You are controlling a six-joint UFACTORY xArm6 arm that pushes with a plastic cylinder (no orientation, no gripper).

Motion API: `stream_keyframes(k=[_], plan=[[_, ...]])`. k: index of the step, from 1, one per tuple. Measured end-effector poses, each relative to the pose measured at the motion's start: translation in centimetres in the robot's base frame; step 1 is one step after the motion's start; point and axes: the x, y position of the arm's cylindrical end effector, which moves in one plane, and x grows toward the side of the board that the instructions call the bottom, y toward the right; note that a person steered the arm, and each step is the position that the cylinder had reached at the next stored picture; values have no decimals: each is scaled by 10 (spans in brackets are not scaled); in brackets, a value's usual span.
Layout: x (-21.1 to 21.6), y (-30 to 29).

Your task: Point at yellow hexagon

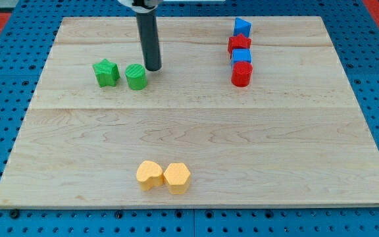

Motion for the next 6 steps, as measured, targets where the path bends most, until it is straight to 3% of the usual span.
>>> stream_keyframes(k=[1,2,3,4,6], plan=[[54,91],[166,182],[243,211],[244,133],[251,57]])
